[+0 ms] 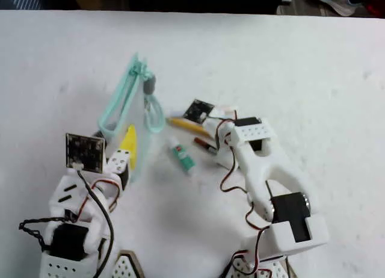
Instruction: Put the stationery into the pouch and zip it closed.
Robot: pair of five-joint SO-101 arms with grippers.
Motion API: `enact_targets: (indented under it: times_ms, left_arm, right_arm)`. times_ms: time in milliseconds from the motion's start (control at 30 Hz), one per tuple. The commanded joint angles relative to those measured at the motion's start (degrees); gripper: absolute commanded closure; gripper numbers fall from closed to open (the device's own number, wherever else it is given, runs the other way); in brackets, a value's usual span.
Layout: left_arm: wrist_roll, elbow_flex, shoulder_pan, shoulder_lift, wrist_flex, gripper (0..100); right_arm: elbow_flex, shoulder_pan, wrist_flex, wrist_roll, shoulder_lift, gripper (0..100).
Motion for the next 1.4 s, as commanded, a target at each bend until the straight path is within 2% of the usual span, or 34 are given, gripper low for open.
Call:
enact_targets:
  times_ms: [0,100,233,300,400,600,767,900,967,1133,1367]
  left_arm:
    - [0.7,-1.32,0.31,0.31,0.44,86]
    - [0.7,-2.81,0.75,0.31,2.9,84]
    - [0.7,-3.25,2.86,0.31,4.48,76]
    - [0.7,-3.16,2.95,0.31,4.48,77]
    - [0.7,-3.16,2.77,0.31,4.48,78]
    - [0.7,-3.08,3.03,0.31,4.57,78]
    - [0.7,-3.08,3.03,0.31,4.66,78]
    - [0.7,-2.99,3.03,0.31,4.66,78]
    - [0.7,-2.99,3.03,0.31,4.66,78]
    - [0.7,-2.99,3.12,0.31,4.48,78]
    - [0.62,-2.99,2.86,0.31,4.4,78]
  right_arm:
    - [-2.46,-0.75,5.32,-0.53,-4.0,98.2]
    - [-6.15,0.22,11.82,-3.6,-12.62,98.2]
    - [-11.96,1.1,15.43,-15.91,-26.68,98.2]
    - [-15.21,1.36,16.84,-20.4,-33.54,98.2]
    - [-20.57,0.57,20.7,-22.51,-41.54,98.3]
    - [-34.73,-8.48,25.36,-29.8,-48.4,98.3]
    - [-43.34,-17.89,21.93,-33.32,-48.75,98.3]
    - [-43.96,-22.64,13.23,-33.85,-48.66,98.3]
    - [-43.87,-24.92,8.92,-37.01,-48.22,98.3]
    - [-43.87,-28.18,1.45,-49.14,-43.65,98.3]
    - [-43.87,-28.35,-0.84,-53.54,-32.04,98.3]
